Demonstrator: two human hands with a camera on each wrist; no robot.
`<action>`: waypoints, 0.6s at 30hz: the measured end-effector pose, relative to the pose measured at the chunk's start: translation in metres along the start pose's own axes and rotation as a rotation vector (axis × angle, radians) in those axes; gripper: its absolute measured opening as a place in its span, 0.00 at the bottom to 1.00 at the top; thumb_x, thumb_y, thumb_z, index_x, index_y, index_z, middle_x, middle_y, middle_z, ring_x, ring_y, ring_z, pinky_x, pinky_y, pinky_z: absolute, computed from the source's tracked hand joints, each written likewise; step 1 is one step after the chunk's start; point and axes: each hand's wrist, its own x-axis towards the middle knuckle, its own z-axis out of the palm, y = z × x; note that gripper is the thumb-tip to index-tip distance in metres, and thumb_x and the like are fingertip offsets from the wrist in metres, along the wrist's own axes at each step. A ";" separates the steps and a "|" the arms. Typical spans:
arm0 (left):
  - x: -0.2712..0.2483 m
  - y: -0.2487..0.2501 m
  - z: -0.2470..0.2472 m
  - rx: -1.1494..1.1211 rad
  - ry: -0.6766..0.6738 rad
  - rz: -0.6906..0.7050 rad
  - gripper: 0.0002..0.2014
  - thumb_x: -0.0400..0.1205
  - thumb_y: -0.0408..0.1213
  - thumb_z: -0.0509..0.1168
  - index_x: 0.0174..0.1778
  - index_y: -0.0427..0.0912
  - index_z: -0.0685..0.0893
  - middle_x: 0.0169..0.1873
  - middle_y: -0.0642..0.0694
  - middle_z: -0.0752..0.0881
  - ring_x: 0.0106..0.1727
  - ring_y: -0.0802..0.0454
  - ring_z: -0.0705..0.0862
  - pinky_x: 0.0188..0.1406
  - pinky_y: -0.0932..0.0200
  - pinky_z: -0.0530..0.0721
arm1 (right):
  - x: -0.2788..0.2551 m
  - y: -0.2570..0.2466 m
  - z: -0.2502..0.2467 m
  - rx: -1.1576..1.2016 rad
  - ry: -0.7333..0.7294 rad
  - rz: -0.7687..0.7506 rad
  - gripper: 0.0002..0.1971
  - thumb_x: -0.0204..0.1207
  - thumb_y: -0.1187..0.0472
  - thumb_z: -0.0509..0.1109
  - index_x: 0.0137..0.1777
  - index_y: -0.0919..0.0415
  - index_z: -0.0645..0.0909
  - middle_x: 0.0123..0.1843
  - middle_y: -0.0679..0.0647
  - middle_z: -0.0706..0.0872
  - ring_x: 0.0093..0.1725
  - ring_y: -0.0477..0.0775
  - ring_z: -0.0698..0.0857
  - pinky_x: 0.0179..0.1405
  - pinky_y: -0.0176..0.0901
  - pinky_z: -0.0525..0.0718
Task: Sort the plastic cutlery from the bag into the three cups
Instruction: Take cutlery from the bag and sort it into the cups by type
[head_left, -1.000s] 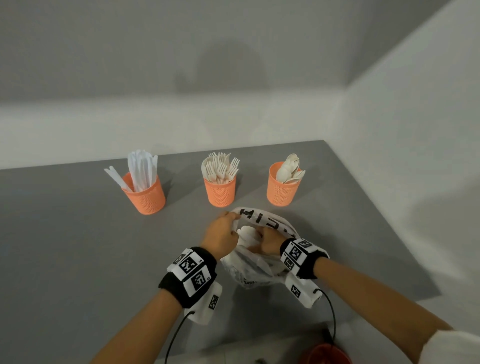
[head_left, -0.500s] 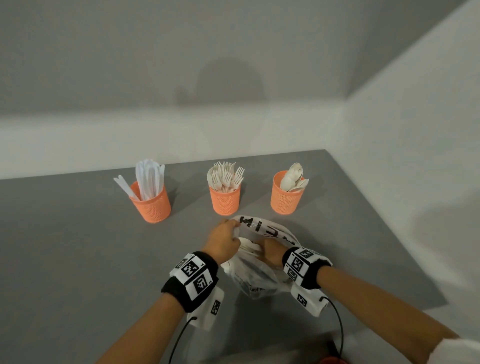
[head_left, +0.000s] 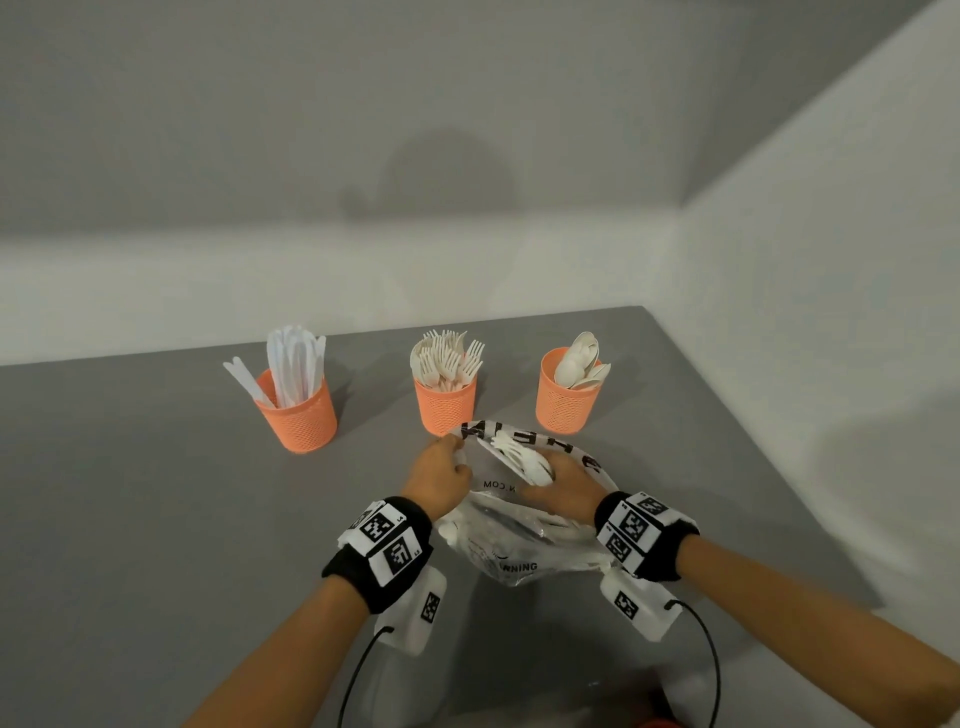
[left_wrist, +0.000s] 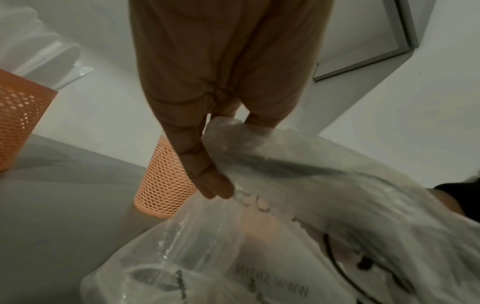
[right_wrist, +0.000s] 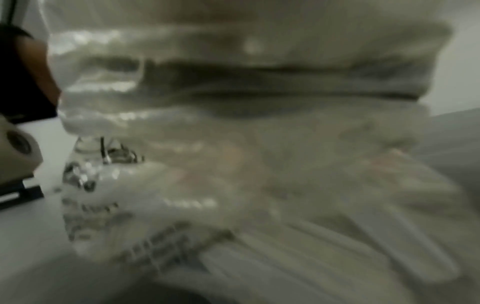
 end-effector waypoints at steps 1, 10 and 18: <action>0.001 -0.001 0.000 -0.010 -0.018 0.000 0.22 0.81 0.27 0.56 0.73 0.33 0.69 0.72 0.36 0.73 0.72 0.41 0.72 0.68 0.57 0.68 | -0.001 -0.006 0.000 0.076 0.043 -0.007 0.14 0.72 0.70 0.71 0.50 0.51 0.79 0.40 0.49 0.84 0.36 0.44 0.81 0.34 0.31 0.79; -0.014 0.004 -0.027 -0.601 0.280 0.072 0.10 0.84 0.28 0.56 0.48 0.35 0.84 0.45 0.42 0.84 0.43 0.52 0.79 0.44 0.61 0.76 | 0.010 -0.094 -0.017 0.514 0.178 -0.137 0.11 0.78 0.69 0.65 0.35 0.57 0.74 0.16 0.44 0.71 0.17 0.42 0.69 0.24 0.34 0.73; -0.030 0.001 -0.042 -1.429 -0.043 -0.409 0.23 0.87 0.47 0.47 0.53 0.30 0.78 0.46 0.35 0.83 0.47 0.44 0.82 0.53 0.53 0.80 | 0.030 -0.155 0.008 0.930 0.255 -0.264 0.13 0.77 0.74 0.64 0.36 0.58 0.71 0.16 0.46 0.71 0.16 0.43 0.70 0.19 0.33 0.73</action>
